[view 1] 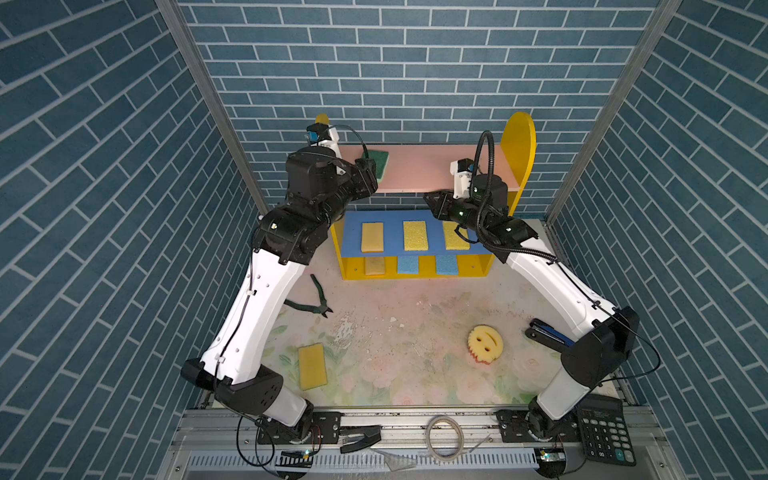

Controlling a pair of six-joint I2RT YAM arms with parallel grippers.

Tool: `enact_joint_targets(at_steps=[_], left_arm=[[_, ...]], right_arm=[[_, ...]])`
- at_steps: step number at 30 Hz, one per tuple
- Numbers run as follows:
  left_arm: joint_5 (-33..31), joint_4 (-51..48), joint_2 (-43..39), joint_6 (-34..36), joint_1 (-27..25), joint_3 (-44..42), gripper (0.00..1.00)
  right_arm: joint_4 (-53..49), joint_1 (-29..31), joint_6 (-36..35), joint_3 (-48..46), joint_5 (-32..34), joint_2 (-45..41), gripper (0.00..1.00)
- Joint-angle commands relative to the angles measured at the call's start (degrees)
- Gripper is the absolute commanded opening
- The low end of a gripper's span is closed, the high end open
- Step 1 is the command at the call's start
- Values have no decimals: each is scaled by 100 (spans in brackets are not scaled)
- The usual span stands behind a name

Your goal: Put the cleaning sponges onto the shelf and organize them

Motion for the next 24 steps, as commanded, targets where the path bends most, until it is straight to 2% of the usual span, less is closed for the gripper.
enact_joint_targets(at_steps=[1, 6, 11, 16, 24], left_arm=[[-302, -474, 401, 510, 43, 360, 65], [-344, -884, 1026, 672, 55, 1069, 63], [-60, -1109, 1572, 610, 197, 1674, 73], [228, -1426, 2066, 477, 319, 2369, 75], [306, -1477, 2162, 155, 524, 2398, 74]], right_arm=[[134, -41, 131, -21, 23, -22, 22], [99, -41, 117, 17, 11, 22, 22], [58, -41, 88, 51, 3, 39, 22], [34, -36, 52, 40, 33, 27, 22], [0, -42, -10, 49, 53, 4, 22]])
